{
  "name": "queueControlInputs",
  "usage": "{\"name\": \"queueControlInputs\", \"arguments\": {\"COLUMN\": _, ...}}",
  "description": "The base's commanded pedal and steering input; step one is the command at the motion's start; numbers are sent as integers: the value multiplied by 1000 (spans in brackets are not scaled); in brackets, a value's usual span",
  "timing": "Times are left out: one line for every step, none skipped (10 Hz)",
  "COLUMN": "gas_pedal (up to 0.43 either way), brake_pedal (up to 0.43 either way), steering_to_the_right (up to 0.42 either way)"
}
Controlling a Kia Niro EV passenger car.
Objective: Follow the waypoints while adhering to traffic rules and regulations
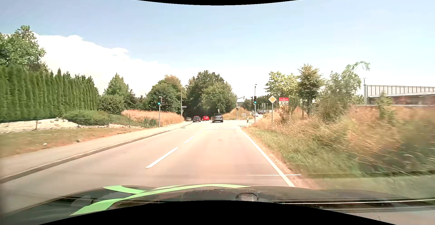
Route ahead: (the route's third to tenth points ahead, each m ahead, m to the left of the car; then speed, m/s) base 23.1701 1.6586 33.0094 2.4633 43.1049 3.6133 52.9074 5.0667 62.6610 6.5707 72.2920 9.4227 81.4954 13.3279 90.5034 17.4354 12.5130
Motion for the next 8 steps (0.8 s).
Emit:
{"name": "queueControlInputs", "arguments": {"gas_pedal": 150, "brake_pedal": 0, "steering_to_the_right": -11}}
{"name": "queueControlInputs", "arguments": {"gas_pedal": 169, "brake_pedal": 0, "steering_to_the_right": -11}}
{"name": "queueControlInputs", "arguments": {"gas_pedal": 177, "brake_pedal": 0, "steering_to_the_right": -11}}
{"name": "queueControlInputs", "arguments": {"gas_pedal": 177, "brake_pedal": 0, "steering_to_the_right": -10}}
{"name": "queueControlInputs", "arguments": {"gas_pedal": 177, "brake_pedal": 0, "steering_to_the_right": -11}}
{"name": "queueControlInputs", "arguments": {"gas_pedal": 177, "brake_pedal": 0, "steering_to_the_right": -11}}
{"name": "queueControlInputs", "arguments": {"gas_pedal": 177, "brake_pedal": 0, "steering_to_the_right": -11}}
{"name": "queueControlInputs", "arguments": {"gas_pedal": 157, "brake_pedal": 0, "steering_to_the_right": -13}}
